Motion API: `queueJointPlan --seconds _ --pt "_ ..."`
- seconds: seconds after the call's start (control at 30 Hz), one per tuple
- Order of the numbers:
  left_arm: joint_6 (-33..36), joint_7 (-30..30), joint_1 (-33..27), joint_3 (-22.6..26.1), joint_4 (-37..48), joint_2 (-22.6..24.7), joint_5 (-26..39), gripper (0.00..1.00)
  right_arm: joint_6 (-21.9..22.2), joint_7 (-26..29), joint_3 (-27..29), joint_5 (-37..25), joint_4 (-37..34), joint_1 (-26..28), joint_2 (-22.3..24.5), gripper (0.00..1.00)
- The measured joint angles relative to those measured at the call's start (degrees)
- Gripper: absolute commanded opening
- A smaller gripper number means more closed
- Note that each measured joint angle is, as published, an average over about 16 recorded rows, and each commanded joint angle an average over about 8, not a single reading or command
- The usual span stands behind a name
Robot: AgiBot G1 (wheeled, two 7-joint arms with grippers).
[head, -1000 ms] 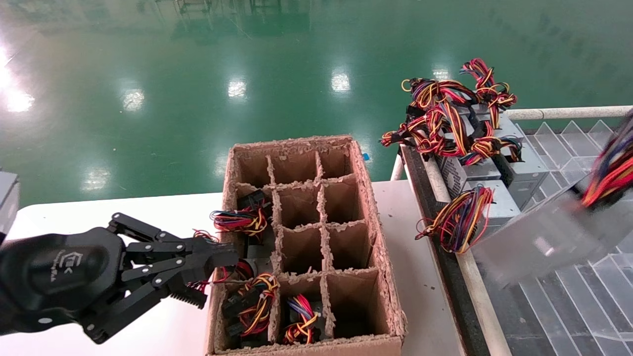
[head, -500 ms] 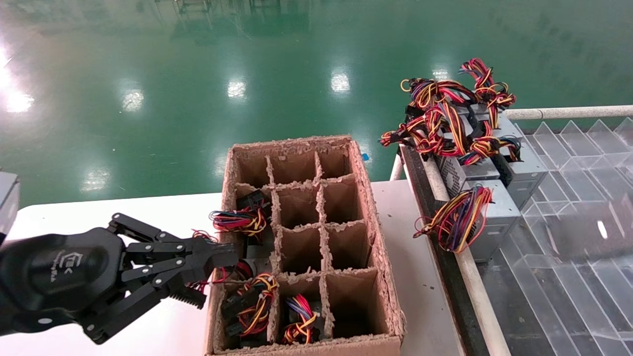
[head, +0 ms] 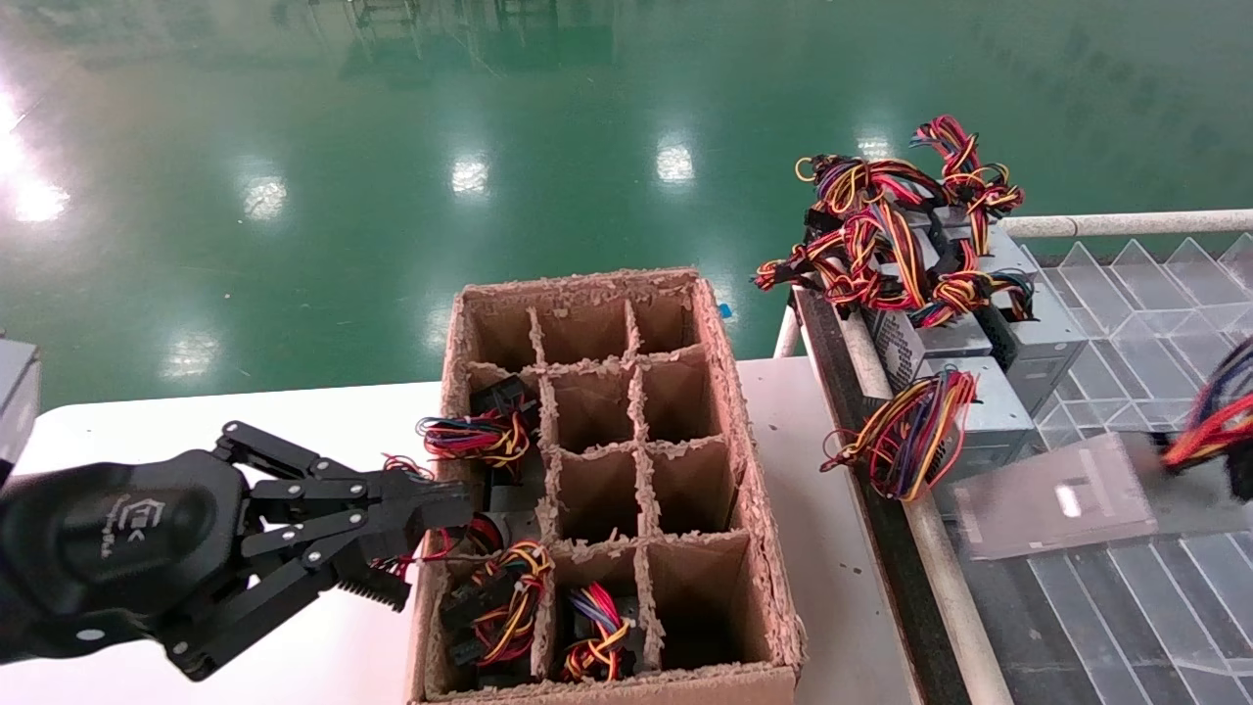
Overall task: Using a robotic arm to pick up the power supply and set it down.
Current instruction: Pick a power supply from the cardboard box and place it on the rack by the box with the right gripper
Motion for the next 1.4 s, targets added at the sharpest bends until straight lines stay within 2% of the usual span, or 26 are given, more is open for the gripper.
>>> queueJointPlan --seconds 0.33,0.8,1.2,1.23,1.4 --pt "0.0 0.0 0.0 0.0 0.0 0.0 0.0 0.0 5.5 -0.7 -9.0 4.3 0.0 0.3 1.6 0.0" --pt "0.0 0.0 0.0 0.0 0.0 0.0 0.0 0.0 13.8 -1.6 -20.6 5.6 0.0 2.2 2.4 0.0" --pt "0.0 0.0 0.0 0.0 0.0 0.0 0.0 0.0 23.2 -1.9 -36.6 6.4 0.0 8.9 1.5 0.0" --pt "0.0 0.0 0.0 0.0 0.0 0.0 0.0 0.0 23.7 -1.8 -38.1 6.4 0.0 9.8 1.4 0.06" --pt "0.0 0.0 0.0 0.0 0.0 0.0 0.0 0.0 25.3 -1.3 -44.8 6.0 0.0 14.3 1.2 0.68"
